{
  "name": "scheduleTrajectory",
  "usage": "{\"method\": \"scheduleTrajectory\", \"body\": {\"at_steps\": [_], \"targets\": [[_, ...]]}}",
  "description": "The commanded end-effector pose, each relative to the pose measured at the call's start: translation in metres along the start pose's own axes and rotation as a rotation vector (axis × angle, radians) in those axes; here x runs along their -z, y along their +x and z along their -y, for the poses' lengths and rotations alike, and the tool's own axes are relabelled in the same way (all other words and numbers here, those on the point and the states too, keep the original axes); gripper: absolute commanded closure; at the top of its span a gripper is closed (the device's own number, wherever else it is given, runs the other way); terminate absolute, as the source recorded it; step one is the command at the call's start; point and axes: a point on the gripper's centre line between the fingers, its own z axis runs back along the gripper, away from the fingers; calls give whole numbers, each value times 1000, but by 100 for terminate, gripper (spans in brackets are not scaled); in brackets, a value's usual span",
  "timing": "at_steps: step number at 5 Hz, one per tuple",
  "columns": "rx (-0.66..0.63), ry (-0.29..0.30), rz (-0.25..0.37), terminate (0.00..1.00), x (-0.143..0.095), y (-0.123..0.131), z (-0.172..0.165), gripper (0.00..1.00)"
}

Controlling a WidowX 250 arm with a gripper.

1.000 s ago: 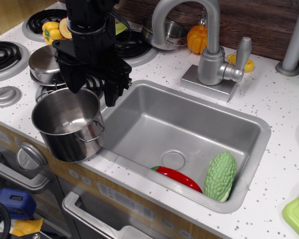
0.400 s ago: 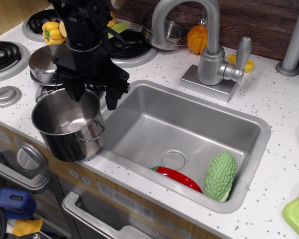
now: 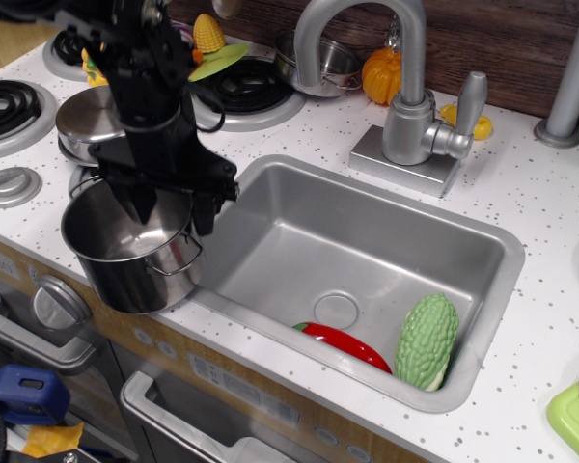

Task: Put pot in sink

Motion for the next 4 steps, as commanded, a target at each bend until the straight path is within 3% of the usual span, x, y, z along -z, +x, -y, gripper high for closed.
{"method": "scheduleTrajectory", "body": {"at_steps": [1, 2, 4], "targets": [[-34, -40, 38, 0, 10, 4, -9, 100], [-28, -44, 41, 0, 9, 9, -6, 100], [4, 25, 56, 0, -31, 22, 33, 100]]}}
